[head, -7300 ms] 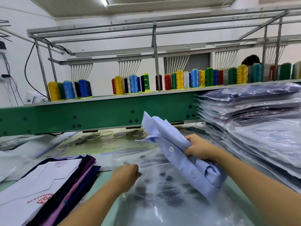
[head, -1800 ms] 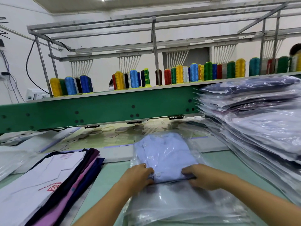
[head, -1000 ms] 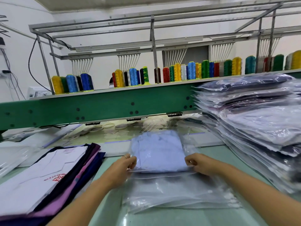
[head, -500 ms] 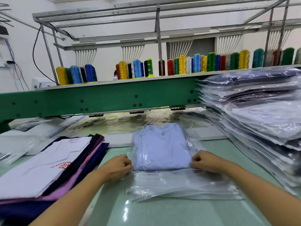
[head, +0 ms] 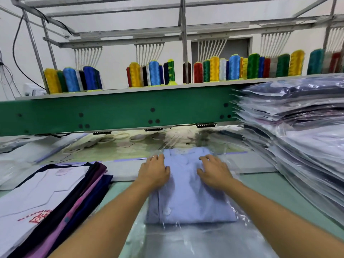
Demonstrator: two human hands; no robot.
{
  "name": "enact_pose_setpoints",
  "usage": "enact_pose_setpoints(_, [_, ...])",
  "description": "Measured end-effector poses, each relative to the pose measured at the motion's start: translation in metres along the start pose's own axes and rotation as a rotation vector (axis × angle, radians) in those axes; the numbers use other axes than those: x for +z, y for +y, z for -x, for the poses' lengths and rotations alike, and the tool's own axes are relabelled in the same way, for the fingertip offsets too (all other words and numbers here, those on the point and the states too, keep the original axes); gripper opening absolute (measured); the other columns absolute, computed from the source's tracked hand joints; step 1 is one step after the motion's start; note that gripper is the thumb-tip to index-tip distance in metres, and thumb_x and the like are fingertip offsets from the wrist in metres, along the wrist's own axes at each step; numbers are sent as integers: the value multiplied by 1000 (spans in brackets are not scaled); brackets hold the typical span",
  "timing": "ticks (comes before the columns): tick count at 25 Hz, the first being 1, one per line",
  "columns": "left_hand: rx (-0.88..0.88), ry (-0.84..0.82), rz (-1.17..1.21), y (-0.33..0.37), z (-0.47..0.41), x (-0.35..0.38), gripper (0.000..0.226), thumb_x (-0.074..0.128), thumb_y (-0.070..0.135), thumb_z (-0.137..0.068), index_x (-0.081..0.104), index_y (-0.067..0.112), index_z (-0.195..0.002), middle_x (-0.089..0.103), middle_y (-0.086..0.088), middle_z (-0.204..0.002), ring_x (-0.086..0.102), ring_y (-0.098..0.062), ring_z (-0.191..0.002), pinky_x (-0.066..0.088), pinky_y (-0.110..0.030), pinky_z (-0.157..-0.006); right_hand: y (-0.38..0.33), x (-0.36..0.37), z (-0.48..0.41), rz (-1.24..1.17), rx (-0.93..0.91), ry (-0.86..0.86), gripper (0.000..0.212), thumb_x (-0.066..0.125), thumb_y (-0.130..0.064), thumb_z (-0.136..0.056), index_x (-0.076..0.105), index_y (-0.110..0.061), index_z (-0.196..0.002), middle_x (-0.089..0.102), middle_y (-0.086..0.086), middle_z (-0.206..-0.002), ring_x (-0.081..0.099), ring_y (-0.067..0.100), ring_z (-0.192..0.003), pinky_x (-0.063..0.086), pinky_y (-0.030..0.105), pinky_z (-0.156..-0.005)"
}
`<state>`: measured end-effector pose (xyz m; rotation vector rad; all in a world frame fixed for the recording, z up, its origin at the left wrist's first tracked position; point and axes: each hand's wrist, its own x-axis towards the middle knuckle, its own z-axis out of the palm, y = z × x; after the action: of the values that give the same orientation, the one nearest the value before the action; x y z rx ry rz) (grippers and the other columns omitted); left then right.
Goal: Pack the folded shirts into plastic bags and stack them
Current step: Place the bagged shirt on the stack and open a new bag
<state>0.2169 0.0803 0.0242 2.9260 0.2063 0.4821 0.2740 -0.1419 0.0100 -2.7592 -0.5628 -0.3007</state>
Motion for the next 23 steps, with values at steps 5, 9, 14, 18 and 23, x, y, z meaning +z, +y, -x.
enact_pose_setpoints(5, [28, -60, 3, 24, -57, 39, 54, 28, 40, -107, 21, 27, -159, 18, -1, -168, 15, -26, -154, 10, -49, -123, -24, 33, -72, 60, -17, -77, 60, 28, -49, -102, 15, -35, -159, 9, 4, -168, 9, 30, -153, 8, 49, -123])
enact_pose_setpoints(9, [-35, -252, -27, 19, -87, 66, 58, 20, 47, -103, 6, 44, -159, 2, 9, -170, -2, -35, -155, -4, -70, -116, -12, 55, -111, 127, -21, -203, 63, 18, -67, -96, 5, -51, -156, -4, 2, -169, -7, 37, -153, -5, 57, -120])
enact_pose_setpoints(14, [-157, -230, -74, 3, -91, 81, 77, 13, 80, -87, 15, 48, -156, 6, 12, -169, 2, -41, -154, -4, -74, -112, 8, 60, -123, 144, 44, -221, 79, 16, -81, -85, 12, -47, -156, 8, -1, -168, 4, 32, -154, 2, 54, -120])
enact_pose_setpoints(18, [-294, -231, -45, -2, -85, 75, 96, 10, 92, -76, 15, 43, -159, 11, 3, -169, 3, -36, -155, -3, -72, -114, 15, 56, -115, 131, 106, -172, 81, 14, -75, -90, 14, -33, -159, 15, 3, -167, 10, 21, -154, 8, 52, -121])
enact_pose_setpoints(23, [-362, -213, -165, -20, -59, 57, 95, 3, 84, -86, 6, 28, -163, 2, -3, -170, -2, -41, -154, -10, -71, -114, 24, 45, -89, 234, 256, -108, 80, 8, -70, -95, 17, -23, -159, 21, 6, -165, 15, 27, -151, 7, 60, -118])
